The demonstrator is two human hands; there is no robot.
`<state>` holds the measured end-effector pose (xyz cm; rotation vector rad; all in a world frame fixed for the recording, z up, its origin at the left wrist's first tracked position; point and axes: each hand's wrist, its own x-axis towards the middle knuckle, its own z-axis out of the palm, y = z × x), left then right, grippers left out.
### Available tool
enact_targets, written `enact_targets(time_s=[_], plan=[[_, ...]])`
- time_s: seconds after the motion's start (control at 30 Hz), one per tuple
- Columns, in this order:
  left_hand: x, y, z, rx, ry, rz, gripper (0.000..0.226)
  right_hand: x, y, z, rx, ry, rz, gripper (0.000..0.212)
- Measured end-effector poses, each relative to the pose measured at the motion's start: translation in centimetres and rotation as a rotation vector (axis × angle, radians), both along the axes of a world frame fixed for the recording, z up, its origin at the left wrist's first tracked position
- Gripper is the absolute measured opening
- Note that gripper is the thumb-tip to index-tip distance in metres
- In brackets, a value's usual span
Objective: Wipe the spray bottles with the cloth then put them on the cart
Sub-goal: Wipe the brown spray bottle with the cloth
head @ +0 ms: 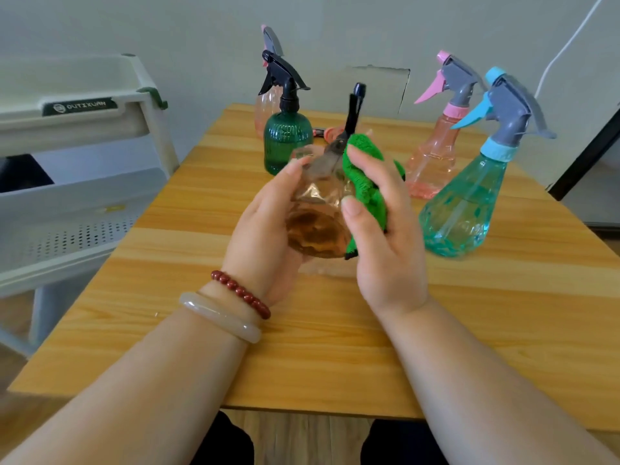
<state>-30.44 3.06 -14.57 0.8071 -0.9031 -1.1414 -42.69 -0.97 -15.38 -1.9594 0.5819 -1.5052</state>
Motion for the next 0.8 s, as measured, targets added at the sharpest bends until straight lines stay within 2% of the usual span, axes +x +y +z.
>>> enact_targets(time_s=[0.1,0.17,0.3,0.37,0.53,0.67,0.8], plan=[[0.1,0.0,0.1,0.022,0.101,0.009,0.067,0.4,0.3,0.0,0.050,-0.006,0.026,0.050],[0.1,0.1,-0.2,0.020,0.074,0.073,0.078,0.3,0.0,-0.1,0.083,-0.028,-0.011,0.050],[0.1,-0.2,-0.9,-0.248,-0.453,0.222,0.067,-0.6,-0.4,0.2,0.091,-0.142,-0.057,0.040],[0.3,-0.5,-1.1,-0.331,-0.604,0.254,0.073,-0.8,-0.3,0.4,0.101,-0.211,-0.036,0.034],[0.4,-0.2,-0.9,-0.483,-0.771,0.311,0.077,-0.7,0.0,0.8,0.116,-0.321,-0.004,0.026],[0.4,0.1,0.1,-0.572,-0.968,0.456,0.071,-0.7,0.0,0.9,0.138,-0.394,0.067,0.025],[0.3,-0.2,0.8,-0.549,-0.952,0.459,0.066,-0.7,-0.3,0.7,0.159,-0.385,0.077,0.025]])
